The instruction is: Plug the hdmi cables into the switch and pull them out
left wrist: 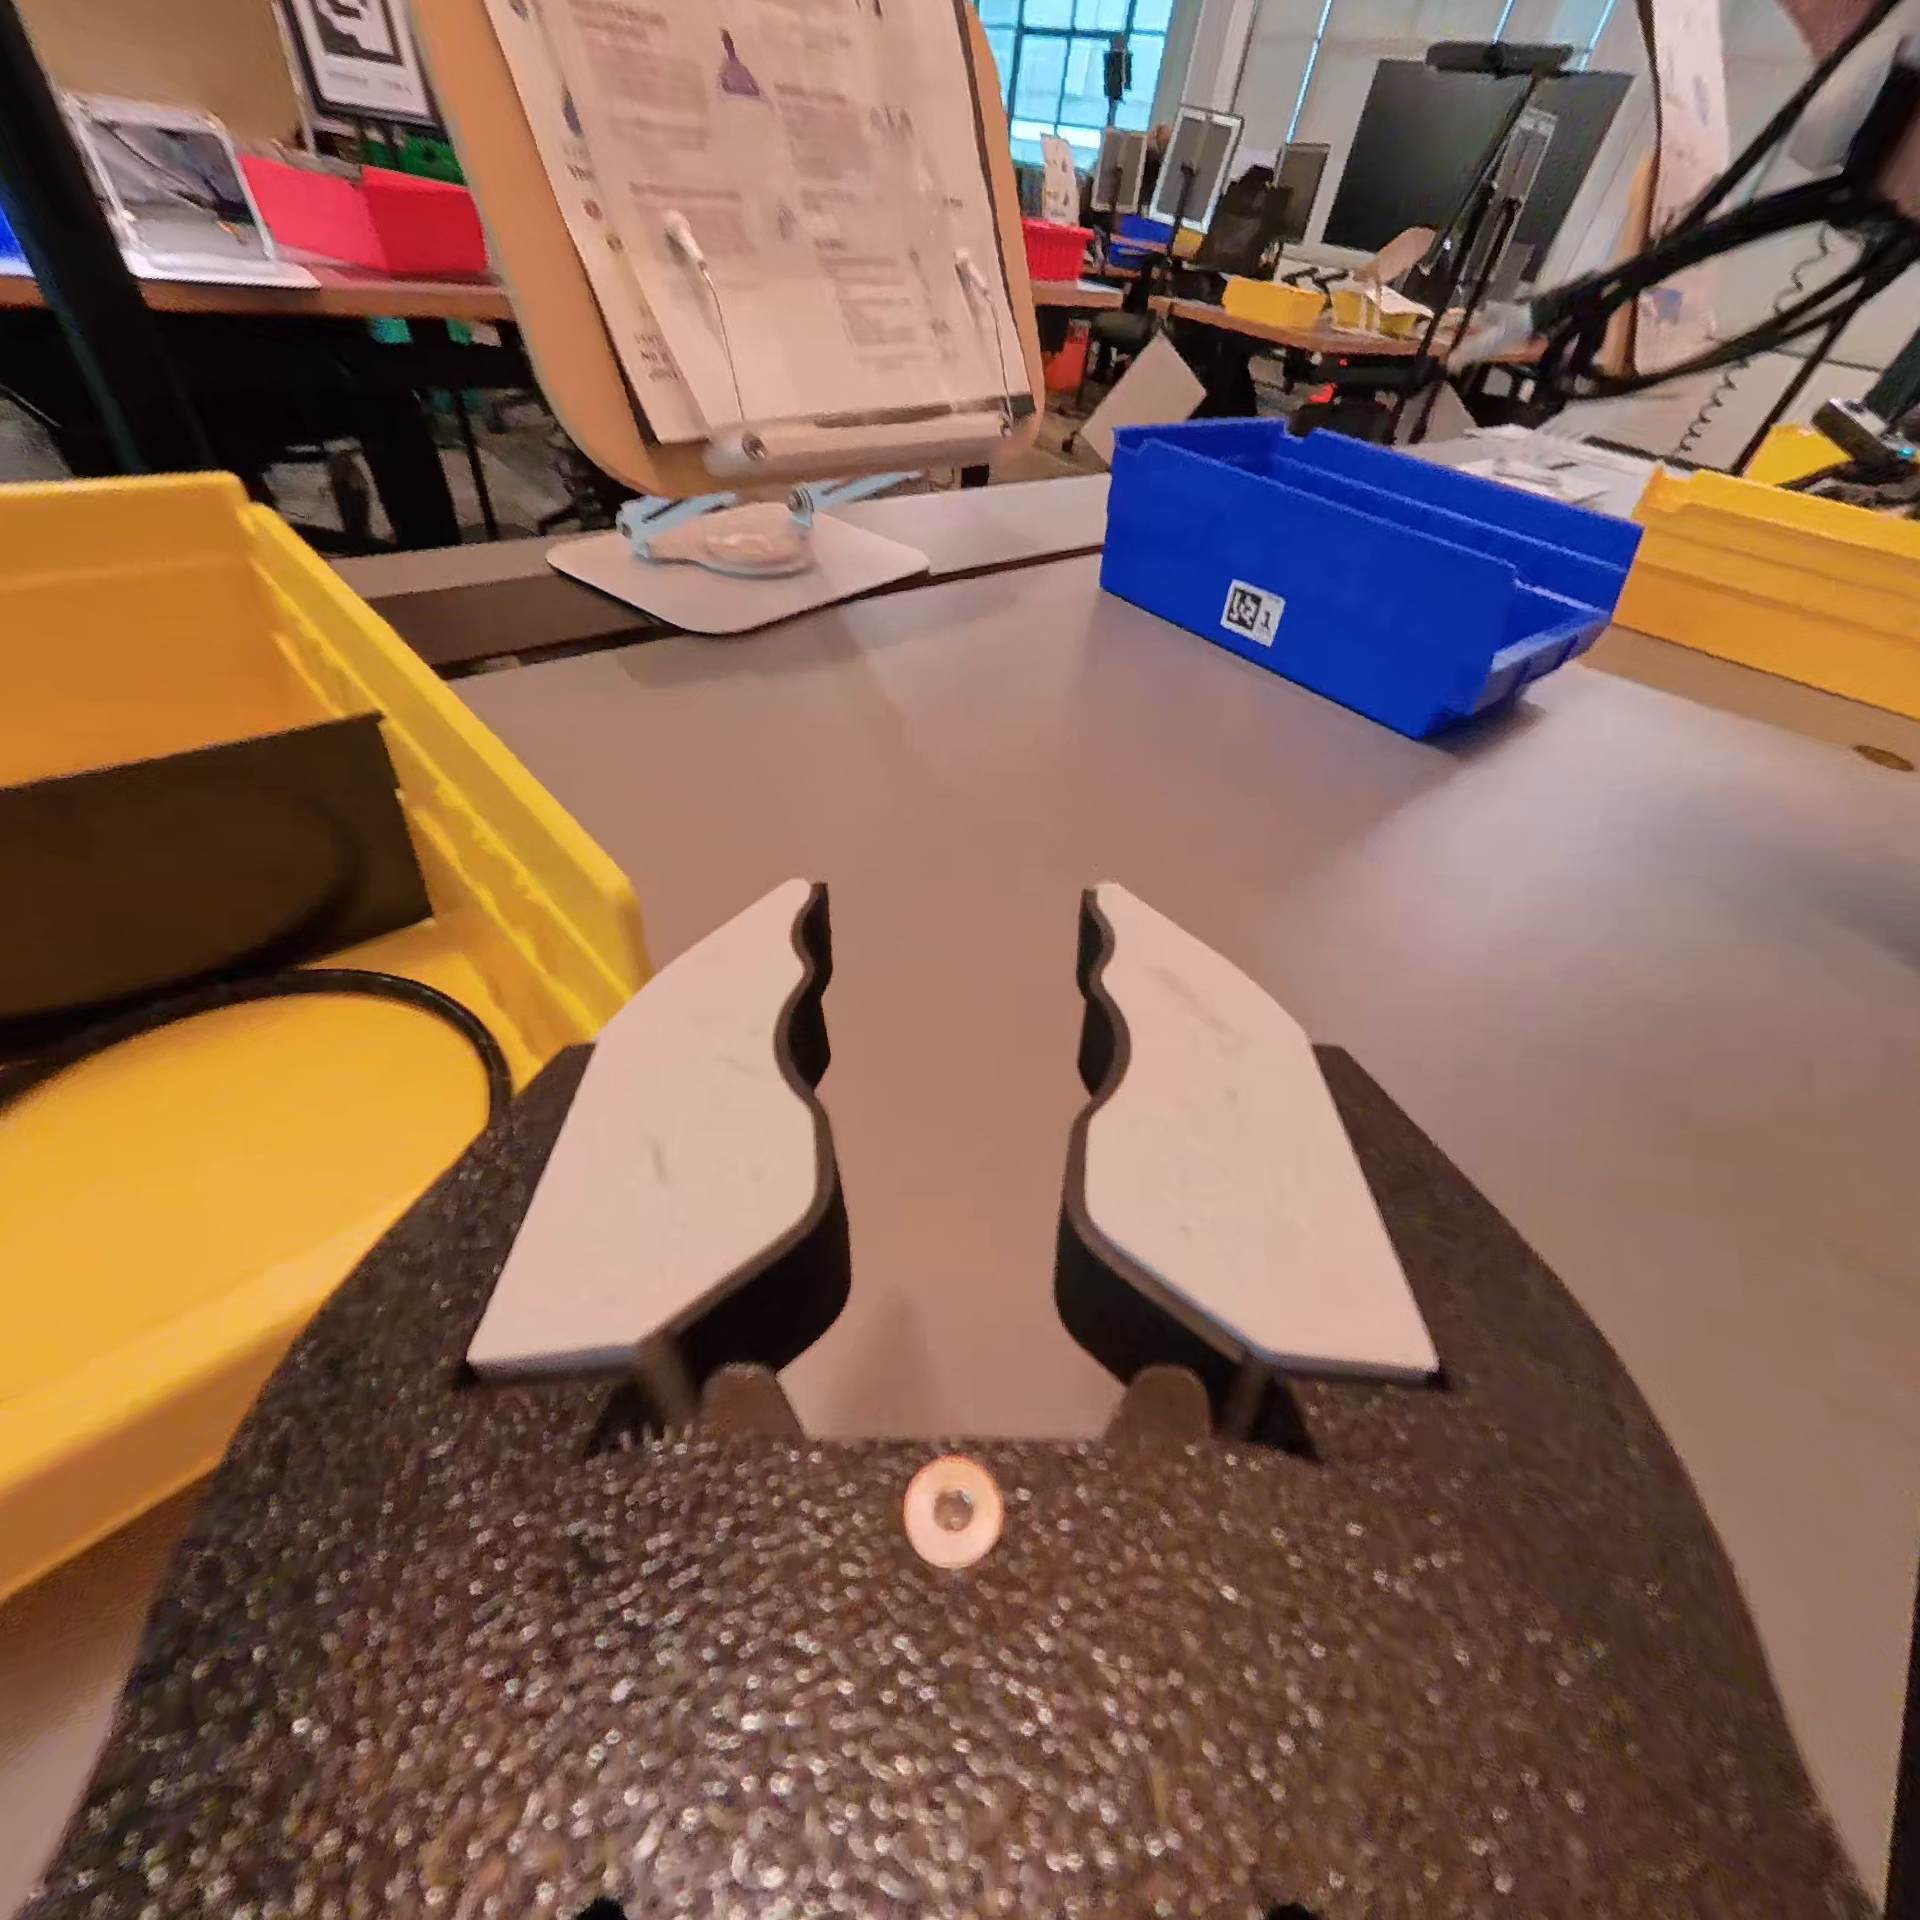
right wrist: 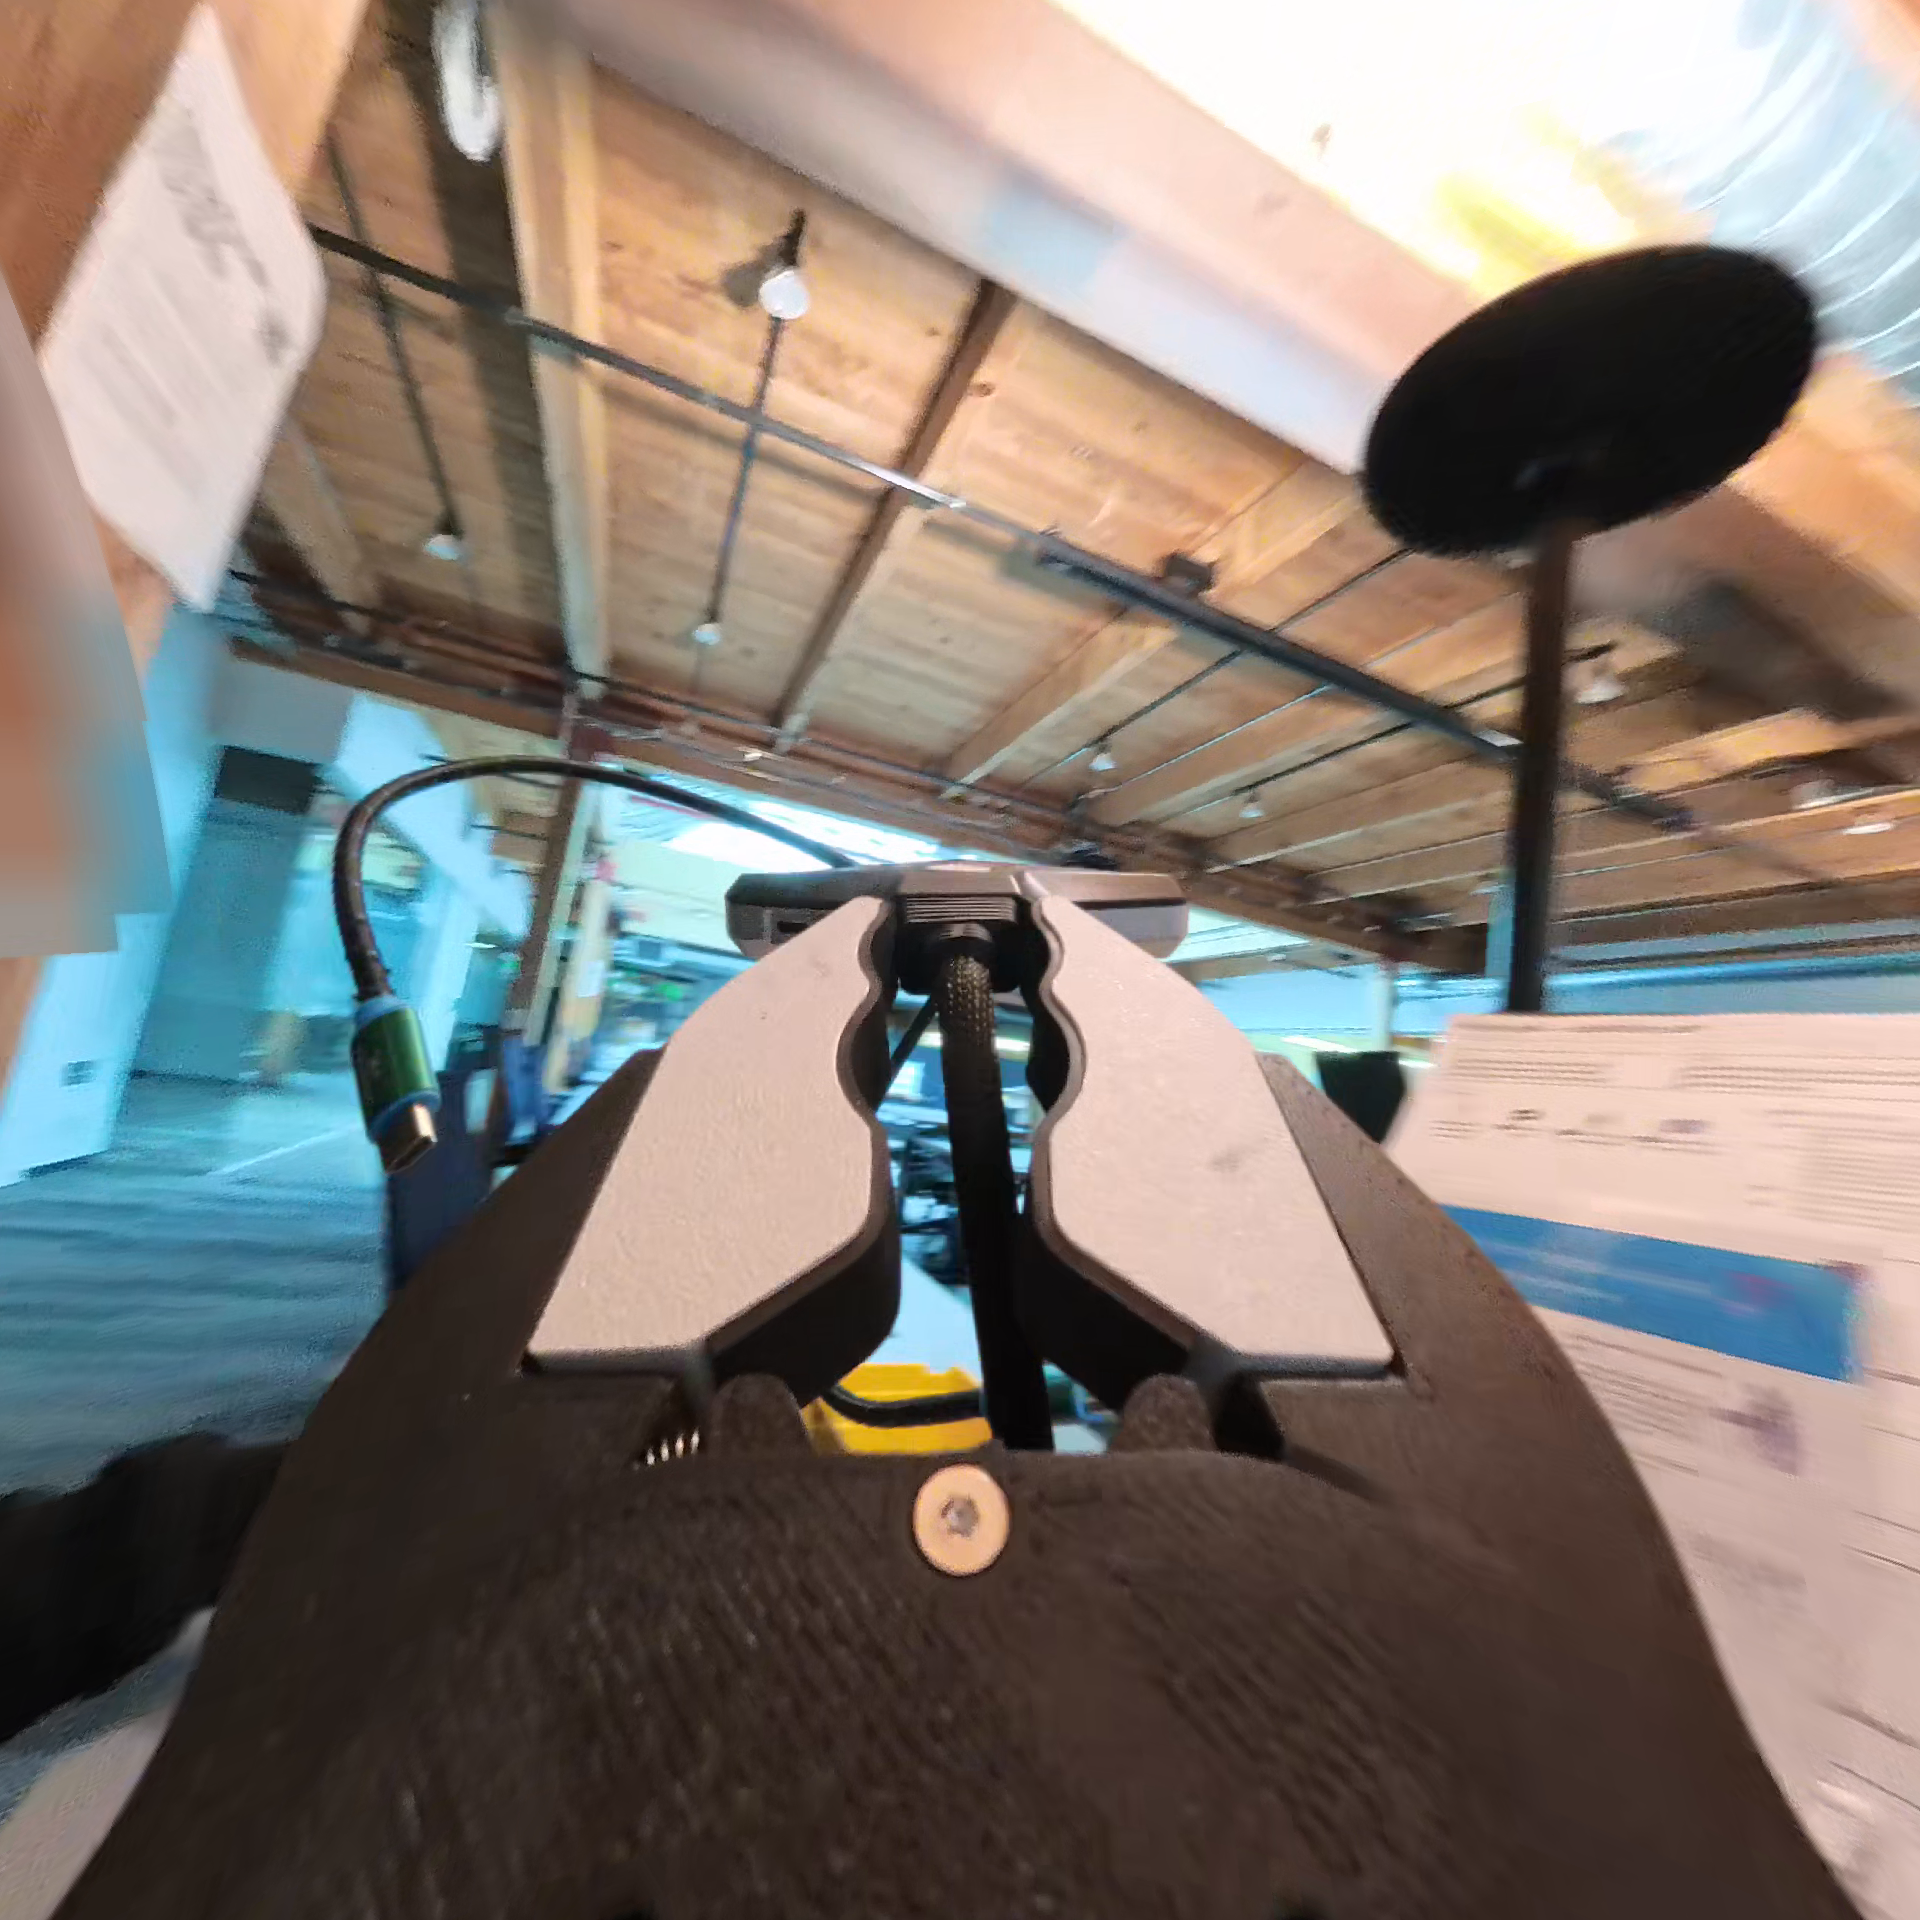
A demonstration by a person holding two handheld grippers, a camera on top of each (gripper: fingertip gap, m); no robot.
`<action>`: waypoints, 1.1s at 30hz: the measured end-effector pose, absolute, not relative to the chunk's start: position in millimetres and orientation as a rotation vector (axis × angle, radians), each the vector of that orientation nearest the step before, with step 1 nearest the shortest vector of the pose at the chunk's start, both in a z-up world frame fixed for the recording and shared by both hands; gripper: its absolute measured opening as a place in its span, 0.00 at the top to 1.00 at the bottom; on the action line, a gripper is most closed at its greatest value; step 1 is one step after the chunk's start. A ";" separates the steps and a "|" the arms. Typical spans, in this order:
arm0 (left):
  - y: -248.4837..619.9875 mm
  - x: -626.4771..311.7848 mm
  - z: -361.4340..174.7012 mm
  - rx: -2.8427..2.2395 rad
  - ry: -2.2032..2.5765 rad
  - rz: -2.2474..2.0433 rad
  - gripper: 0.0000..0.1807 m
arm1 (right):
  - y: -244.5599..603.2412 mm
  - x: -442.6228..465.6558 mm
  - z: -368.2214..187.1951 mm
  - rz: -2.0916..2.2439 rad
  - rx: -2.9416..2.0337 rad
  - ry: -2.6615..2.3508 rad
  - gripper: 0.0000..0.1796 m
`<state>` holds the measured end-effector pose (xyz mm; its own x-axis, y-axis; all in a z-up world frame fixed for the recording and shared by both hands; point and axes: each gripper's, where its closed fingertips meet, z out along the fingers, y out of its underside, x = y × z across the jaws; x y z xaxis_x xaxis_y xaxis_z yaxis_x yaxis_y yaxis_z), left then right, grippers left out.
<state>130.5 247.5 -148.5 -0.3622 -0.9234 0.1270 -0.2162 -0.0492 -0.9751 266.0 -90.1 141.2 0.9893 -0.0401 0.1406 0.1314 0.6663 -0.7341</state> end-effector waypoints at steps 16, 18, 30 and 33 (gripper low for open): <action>210.7 144.1 -182.9 -1.219 1.784 -1.499 0.75 | -233.1 415.5 60.5 -1.054 -1.712 0.346 0.87; 207.8 145.7 -185.3 -1.223 1.795 -1.506 0.75 | -228.9 420.2 40.7 -1.083 -1.900 0.342 0.87; 183.3 151.7 -197.4 -1.198 1.899 -1.529 0.75 | -179.8 442.5 -20.2 -0.908 -2.364 0.417 0.88; 179.8 151.8 -195.1 -1.184 1.892 -1.560 0.76 | -175.7 452.1 -25.9 -0.710 -2.217 0.545 0.88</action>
<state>151.8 179.8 -195.1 -0.5518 -0.8109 0.1946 -0.3457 0.0101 -0.9383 452.1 -175.7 -25.9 0.7577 -0.5682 0.3211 -0.1632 -0.6413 -0.7498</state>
